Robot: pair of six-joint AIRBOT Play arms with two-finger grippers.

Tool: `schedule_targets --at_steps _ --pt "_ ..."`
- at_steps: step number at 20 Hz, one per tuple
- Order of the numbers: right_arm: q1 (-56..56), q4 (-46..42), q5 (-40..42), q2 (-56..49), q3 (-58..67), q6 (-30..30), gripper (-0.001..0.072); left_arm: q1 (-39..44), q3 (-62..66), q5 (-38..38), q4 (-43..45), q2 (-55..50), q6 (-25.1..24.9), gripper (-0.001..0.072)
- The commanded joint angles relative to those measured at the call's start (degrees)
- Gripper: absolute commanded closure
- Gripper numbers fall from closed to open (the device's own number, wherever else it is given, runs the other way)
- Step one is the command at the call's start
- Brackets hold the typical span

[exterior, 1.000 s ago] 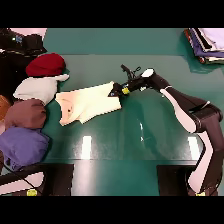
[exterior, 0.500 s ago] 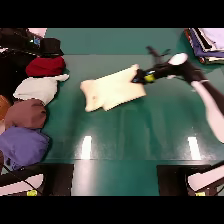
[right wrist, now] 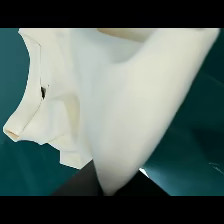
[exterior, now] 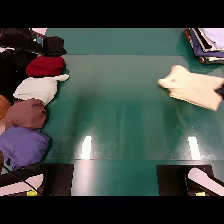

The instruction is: Fold the shirts.

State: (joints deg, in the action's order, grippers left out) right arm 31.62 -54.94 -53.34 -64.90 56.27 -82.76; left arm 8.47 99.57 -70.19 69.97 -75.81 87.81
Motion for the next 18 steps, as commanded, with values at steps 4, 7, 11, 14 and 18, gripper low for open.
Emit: schedule_targets --at_steps 4,7,11,14,18 --pt "22.62 -1.05 7.04 10.91 -16.26 -4.92 0.0698 0.00 0.00 0.96 -0.17 0.04 0.74 0.0684" --pt "24.17 -8.94 5.55 12.63 -19.41 -8.59 0.0698 0.00 0.00 0.98 -0.15 0.04 0.72 0.0683" --pt "24.09 -14.56 -1.44 11.23 -18.56 -7.34 0.0410 0.00 0.00 0.92 -0.13 0.04 0.61 0.0683" --pt "24.09 -21.22 -11.19 8.17 -13.05 -3.02 0.0224 0.00 0.00 0.83 -0.13 0.04 0.24 0.0683" --pt "24.79 -26.47 -21.81 5.51 -2.16 -3.10 0.0223 0.00 0.00 0.70 -0.13 0.04 0.22 0.0682"
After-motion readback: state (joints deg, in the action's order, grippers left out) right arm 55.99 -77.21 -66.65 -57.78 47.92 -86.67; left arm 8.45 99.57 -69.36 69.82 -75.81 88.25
